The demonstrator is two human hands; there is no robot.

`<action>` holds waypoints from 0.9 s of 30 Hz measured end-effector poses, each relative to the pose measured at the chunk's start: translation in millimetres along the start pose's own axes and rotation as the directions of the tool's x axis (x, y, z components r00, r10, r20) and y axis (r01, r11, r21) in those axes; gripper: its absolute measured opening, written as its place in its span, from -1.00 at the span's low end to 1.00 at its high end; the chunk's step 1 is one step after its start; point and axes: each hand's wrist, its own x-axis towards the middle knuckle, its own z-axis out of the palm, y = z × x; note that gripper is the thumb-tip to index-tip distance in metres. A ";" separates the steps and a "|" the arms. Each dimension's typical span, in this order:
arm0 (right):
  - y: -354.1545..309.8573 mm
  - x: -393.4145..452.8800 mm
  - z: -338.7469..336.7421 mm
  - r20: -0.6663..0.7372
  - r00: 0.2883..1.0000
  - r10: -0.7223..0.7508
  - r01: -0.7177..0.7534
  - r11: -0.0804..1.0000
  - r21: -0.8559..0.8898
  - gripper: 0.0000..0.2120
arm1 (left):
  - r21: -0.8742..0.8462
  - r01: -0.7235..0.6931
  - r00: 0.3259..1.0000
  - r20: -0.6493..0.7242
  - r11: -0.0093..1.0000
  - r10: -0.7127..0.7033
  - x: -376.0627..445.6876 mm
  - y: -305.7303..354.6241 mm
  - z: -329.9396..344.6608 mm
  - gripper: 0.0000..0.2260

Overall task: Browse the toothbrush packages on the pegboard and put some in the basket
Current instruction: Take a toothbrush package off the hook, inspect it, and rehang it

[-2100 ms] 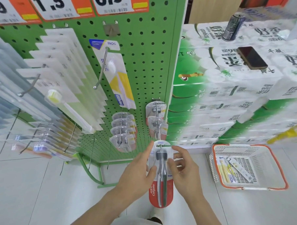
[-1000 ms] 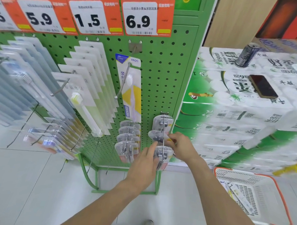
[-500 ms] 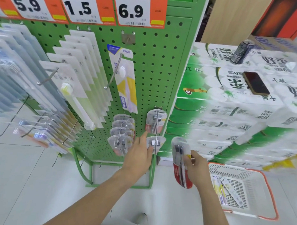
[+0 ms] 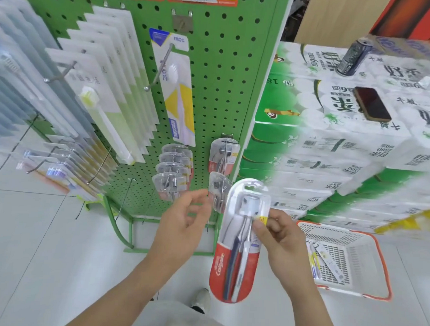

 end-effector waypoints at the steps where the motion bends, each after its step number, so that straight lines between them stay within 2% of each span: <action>1: -2.9 -2.8 5.6 0.044 0.999 -0.010 0.012 1.000 -0.026 -0.82 | -0.043 -0.006 0.999 0.039 0.999 0.007 -0.2 8.8 -0.9 -0.73; 3: -7.2 -10.8 18.0 0.115 0.993 -0.006 0.014 0.998 -0.066 -0.82 | -0.109 -0.031 0.995 0.087 0.994 0.041 0.2 25.6 -3.6 -0.70; 5: -11.4 -21.6 30.0 0.174 0.985 0.002 0.011 0.997 -0.074 -0.83 | -0.087 -0.074 0.992 0.100 0.993 0.083 2.2 35.2 -7.8 -0.80; 8: -20.8 -35.6 40.9 0.236 0.972 0.013 0.039 0.976 -0.213 -0.90 | -0.045 -0.044 0.993 0.105 0.998 0.048 0.2 34.6 -19.0 -0.86; 10: -26.9 -41.9 44.5 0.191 0.981 0.018 0.025 0.974 -0.223 -0.88 | -0.056 0.004 0.989 0.149 0.998 0.004 -5.3 29.1 -29.6 -0.85; 13: -31.9 -50.9 58.4 0.086 0.995 0.048 -0.031 0.983 -0.183 -0.70 | -0.102 0.077 0.965 0.259 0.992 -0.048 -18.9 22.3 -44.9 -0.83; 15: -29.4 -57.5 73.6 0.067 0.996 0.060 -0.042 0.968 -0.248 -0.70 | -0.130 0.111 0.947 0.313 0.985 -0.065 -28.8 15.9 -54.7 -0.79; 18: -16.9 -70.9 92.7 0.044 0.999 0.028 -0.008 0.915 -0.403 -0.73 | -0.141 0.092 0.957 0.286 0.986 -0.049 -47.0 1.0 -68.3 -0.76; 22: -1.7 -96.5 108.9 -0.017 0.999 -0.052 0.035 0.845 -0.533 -0.80 | -0.053 -0.009 0.991 0.131 0.999 0.016 -82.6 -24.9 -75.3 -0.78; 25: 8.0 -115.7 113.8 0.001 0.997 -0.076 0.063 0.820 -0.568 -0.91 | -0.037 -0.032 0.988 0.150 0.999 0.037 -112.4 -40.4 -79.1 -0.74; 27: 11.8 -128.6 113.8 0.063 0.997 -0.047 0.076 0.804 -0.589 -0.87 | -0.044 -0.016 0.981 0.194 0.999 0.024 -126.6 -47.6 -84.8 -0.65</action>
